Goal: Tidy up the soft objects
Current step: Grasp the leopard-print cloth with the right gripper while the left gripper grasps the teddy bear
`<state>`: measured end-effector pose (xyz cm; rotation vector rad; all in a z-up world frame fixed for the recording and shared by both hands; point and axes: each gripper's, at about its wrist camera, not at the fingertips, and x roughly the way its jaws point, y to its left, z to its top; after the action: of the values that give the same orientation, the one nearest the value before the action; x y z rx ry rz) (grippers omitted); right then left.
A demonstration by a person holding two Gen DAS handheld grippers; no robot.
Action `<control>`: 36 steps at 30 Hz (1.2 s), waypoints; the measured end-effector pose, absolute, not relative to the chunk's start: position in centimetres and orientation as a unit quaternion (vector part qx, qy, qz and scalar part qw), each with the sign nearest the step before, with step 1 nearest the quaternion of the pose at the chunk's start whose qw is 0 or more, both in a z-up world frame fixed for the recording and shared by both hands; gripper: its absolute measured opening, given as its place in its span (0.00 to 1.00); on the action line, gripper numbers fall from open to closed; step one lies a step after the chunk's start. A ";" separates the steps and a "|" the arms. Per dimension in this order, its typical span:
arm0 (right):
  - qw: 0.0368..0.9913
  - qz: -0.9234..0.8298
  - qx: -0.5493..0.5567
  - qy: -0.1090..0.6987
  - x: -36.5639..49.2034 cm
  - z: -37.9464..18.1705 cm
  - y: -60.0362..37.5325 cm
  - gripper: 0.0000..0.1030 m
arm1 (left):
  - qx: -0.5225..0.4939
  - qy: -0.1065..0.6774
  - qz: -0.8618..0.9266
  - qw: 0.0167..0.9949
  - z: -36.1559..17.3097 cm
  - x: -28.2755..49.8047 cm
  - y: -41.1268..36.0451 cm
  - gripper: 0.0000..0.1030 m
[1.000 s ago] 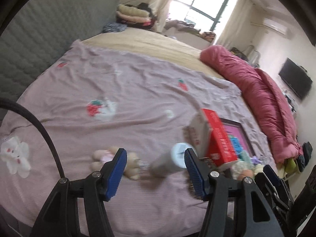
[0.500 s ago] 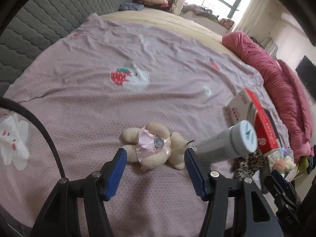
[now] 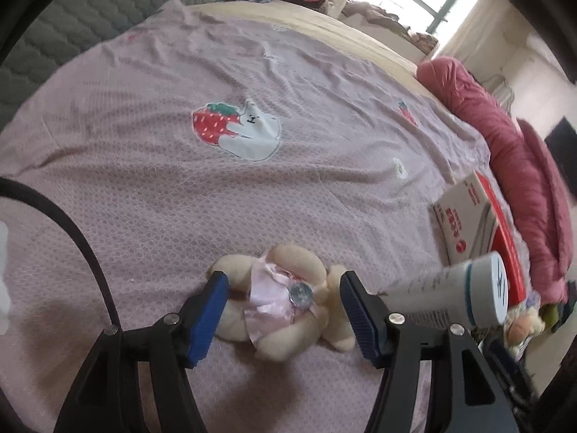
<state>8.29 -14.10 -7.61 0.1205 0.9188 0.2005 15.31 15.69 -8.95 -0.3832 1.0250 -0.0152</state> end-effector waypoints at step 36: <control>0.870 0.112 0.086 0.473 10.8 -10.3 -14.8 0.21 | -0.199 0.479 0.005 0.855 -10.1 14.9 16.1 0.42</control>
<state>10.76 -14.83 -10.34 0.1807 0.9895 0.2335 14.89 16.09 -10.08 -0.4193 1.0081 0.0103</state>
